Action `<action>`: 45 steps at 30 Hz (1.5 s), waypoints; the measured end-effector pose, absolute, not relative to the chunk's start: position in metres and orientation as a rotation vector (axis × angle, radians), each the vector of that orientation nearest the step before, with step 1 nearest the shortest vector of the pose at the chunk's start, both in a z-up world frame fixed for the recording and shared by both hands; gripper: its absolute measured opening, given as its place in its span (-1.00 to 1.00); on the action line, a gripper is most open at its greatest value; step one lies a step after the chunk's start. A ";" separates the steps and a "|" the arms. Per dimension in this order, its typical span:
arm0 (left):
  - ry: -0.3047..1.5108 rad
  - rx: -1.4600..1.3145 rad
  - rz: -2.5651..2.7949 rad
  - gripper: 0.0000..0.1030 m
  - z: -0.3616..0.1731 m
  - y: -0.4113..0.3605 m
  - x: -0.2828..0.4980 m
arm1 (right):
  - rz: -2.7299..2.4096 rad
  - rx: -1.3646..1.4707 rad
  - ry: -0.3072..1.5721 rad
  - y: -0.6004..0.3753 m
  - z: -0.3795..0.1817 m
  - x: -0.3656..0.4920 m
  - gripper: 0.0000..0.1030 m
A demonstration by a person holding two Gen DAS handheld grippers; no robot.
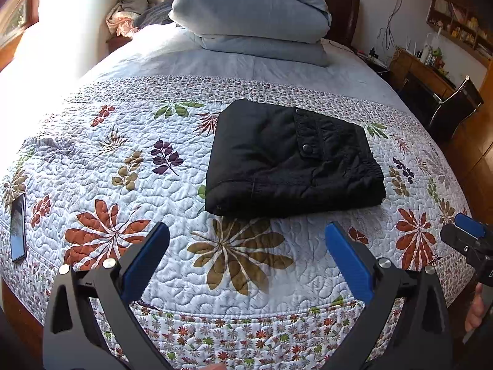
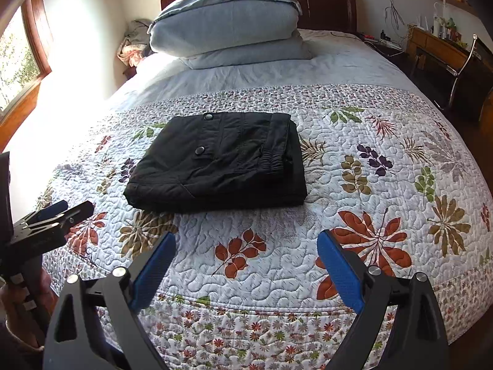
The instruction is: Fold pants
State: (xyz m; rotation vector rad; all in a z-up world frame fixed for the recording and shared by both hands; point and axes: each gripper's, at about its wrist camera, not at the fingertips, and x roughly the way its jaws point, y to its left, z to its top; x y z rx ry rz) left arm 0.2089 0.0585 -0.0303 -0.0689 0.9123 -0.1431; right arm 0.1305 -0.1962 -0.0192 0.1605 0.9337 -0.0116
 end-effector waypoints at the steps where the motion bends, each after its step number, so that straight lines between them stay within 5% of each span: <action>1: 0.900 -0.074 -0.145 0.95 -0.027 0.059 0.208 | -0.009 0.159 0.932 -0.195 -0.019 0.131 0.82; 45: 0.905 0.008 -0.150 0.95 -0.031 0.052 0.216 | 0.006 0.153 0.970 -0.187 -0.038 0.142 0.84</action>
